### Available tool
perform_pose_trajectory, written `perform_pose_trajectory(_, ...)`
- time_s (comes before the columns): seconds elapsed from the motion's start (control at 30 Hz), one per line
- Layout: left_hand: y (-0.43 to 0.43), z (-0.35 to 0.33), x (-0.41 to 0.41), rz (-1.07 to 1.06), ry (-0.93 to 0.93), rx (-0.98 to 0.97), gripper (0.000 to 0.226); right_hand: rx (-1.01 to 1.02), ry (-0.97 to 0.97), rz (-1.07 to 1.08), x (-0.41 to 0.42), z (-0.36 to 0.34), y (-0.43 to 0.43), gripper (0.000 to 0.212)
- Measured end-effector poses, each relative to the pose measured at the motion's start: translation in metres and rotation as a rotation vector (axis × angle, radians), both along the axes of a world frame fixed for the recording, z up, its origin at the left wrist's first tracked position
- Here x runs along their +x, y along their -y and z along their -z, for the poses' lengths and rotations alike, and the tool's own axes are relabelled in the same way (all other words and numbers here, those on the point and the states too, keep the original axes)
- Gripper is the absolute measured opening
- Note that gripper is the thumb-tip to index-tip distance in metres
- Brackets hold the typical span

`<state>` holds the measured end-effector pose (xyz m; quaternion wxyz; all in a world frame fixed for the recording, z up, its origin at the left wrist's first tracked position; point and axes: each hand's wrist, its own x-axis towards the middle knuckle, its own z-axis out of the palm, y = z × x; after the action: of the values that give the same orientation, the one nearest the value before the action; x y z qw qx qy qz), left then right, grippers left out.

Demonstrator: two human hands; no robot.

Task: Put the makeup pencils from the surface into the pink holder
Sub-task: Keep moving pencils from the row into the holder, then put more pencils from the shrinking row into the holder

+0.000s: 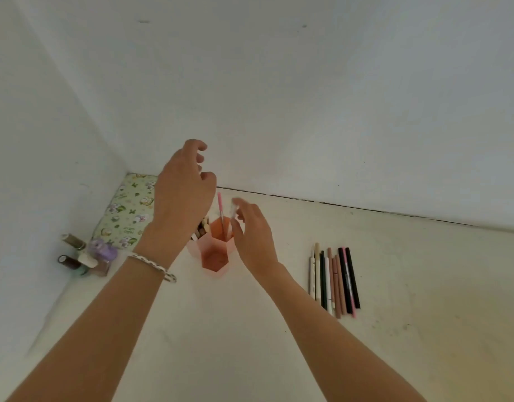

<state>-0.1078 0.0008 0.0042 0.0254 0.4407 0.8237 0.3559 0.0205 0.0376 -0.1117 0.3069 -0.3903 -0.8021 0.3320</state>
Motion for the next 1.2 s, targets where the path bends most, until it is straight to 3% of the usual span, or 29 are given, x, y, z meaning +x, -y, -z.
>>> perform_pose_trajectory(0.13, -0.008, 0.016, 0.041, 0.041, 0.071, 0.012, 0.025, 0.132, -0.048, 0.077, 0.024, -0.008, -0.011, 0.054)
perform_pose_trajectory(0.23, -0.016, 0.053, 0.096, 0.132, 0.161, -0.228, 0.015, 0.040, -0.137, 0.323, 0.062, -0.017, -0.033, 0.051)
perform_pose_trajectory(0.37, -0.021, 0.114, 0.170, 0.260, 0.371, -0.562, 0.024, -0.042, -0.151, 0.468, 0.123, -0.021, -0.051, 0.047)
perform_pose_trajectory(0.53, -0.023, 0.145, 0.213, 0.247, 0.289, -0.718, 0.018, -0.074, -0.087, 0.561, 0.187, -0.019, -0.055, 0.048)
perform_pose_trajectory(0.87, -0.032, 0.156, 0.211, 0.222, 0.428, -0.702, 0.015, -0.162, -0.083, 0.604, 0.227, 0.003, -0.045, 0.043)
perform_pose_trajectory(1.03, -0.038, 0.135, 0.191, 0.184, 0.412, -0.518, 0.012, -0.235, -0.012, 0.666, 0.235, 0.018, -0.051, 0.037)
perform_pose_trajectory(1.2, -0.049, 0.091, 0.166, 0.183, 0.562, -0.128, 0.060, -0.416, 0.356, 0.611, 0.236, 0.041, -0.054, 0.035)
